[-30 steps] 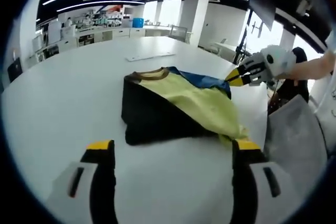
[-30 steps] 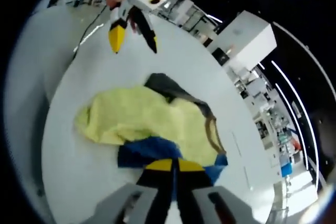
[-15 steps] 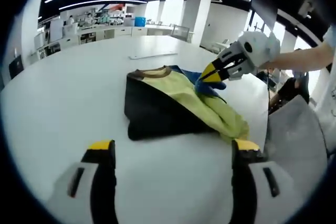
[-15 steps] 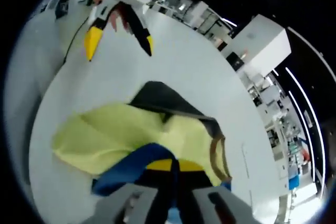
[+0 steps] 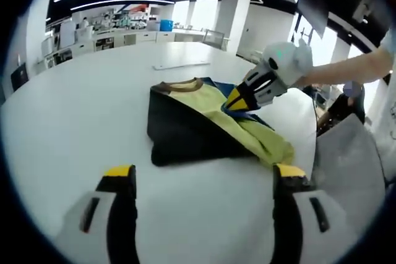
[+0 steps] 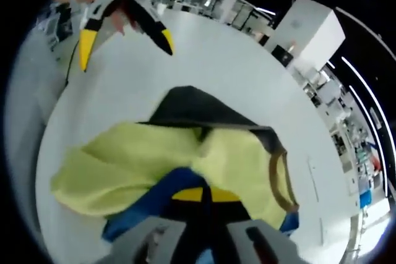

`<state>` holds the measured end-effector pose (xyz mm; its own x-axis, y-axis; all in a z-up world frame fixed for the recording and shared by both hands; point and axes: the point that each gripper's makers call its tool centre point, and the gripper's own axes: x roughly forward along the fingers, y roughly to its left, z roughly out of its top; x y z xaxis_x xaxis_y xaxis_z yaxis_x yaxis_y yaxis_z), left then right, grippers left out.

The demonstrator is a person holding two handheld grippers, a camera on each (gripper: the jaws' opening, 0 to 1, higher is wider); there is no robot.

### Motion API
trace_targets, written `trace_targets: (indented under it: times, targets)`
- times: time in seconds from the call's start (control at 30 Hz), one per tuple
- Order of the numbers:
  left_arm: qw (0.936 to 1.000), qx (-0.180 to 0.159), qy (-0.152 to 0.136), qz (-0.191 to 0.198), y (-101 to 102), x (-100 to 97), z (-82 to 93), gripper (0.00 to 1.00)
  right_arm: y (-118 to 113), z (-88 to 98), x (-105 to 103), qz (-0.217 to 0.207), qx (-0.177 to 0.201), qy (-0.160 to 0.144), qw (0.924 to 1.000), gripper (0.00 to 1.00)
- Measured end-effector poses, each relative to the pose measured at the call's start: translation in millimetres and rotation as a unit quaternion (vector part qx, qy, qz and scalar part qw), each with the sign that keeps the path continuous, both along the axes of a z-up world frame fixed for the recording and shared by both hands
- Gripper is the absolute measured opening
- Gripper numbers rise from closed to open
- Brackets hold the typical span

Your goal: Fold the garment on the visible template until the final outline fits inside the template.

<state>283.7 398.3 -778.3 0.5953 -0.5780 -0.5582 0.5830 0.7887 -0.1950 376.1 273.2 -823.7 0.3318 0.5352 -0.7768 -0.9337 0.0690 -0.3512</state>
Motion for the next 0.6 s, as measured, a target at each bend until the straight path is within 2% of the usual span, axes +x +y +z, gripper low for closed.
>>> trace_targets:
  times: [0.33, 0.43, 0.6]
  targets:
    - [1.0000, 0.000, 0.000, -0.003, -0.9, -1.0, 1.5, 0.88, -1.6, -1.7, -3.6, -0.007, 0.000, 0.011, 0.9999, 0.00]
    - [1.0000, 0.001, -0.002, -0.003, -0.7, -1.0, 1.6, 0.88, -3.2, 6.9, -5.4, -0.018, 0.005, 0.005, 0.9998, 0.00]
    - [1.0000, 0.000, -0.004, -0.003, 1.0, -0.5, 1.4, 0.88, -6.9, 13.9, -2.1, -0.029, 0.022, -0.002, 0.9993, 0.12]
